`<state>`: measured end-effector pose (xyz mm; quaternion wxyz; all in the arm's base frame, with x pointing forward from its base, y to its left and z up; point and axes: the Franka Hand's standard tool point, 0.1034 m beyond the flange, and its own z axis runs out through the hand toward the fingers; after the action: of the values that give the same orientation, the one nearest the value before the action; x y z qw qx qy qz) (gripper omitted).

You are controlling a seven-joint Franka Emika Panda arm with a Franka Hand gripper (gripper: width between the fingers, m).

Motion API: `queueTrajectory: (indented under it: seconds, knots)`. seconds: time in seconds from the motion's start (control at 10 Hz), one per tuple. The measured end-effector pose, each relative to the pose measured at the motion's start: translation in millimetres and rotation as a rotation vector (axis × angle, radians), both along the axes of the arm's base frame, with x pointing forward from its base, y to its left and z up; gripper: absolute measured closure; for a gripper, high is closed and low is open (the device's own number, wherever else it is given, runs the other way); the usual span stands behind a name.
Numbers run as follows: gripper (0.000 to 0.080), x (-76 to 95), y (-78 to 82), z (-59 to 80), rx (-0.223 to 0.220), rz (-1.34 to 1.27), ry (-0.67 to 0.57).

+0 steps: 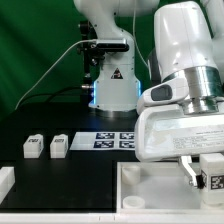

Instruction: Assemble one leg

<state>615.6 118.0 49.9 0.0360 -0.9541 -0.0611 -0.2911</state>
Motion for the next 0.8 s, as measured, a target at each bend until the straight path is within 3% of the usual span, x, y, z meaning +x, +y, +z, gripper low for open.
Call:
queueTrajectory:
  seconds: [0.3,0.4,0.5,0.8]
  knots:
    - [0.0486,-1.3,-0.3,-2.2,0.003,-0.004,0.029]
    - [0.0291,-1.2,-0.4,-2.2,0.003,-0.004,0.029]
    - [0.0189,-1.3,-0.4,-2.3,0.003,-0.004,0.029]
    - [0.0153,-1.4,-0.5,-2.5,0.003,-0.004,0.029]
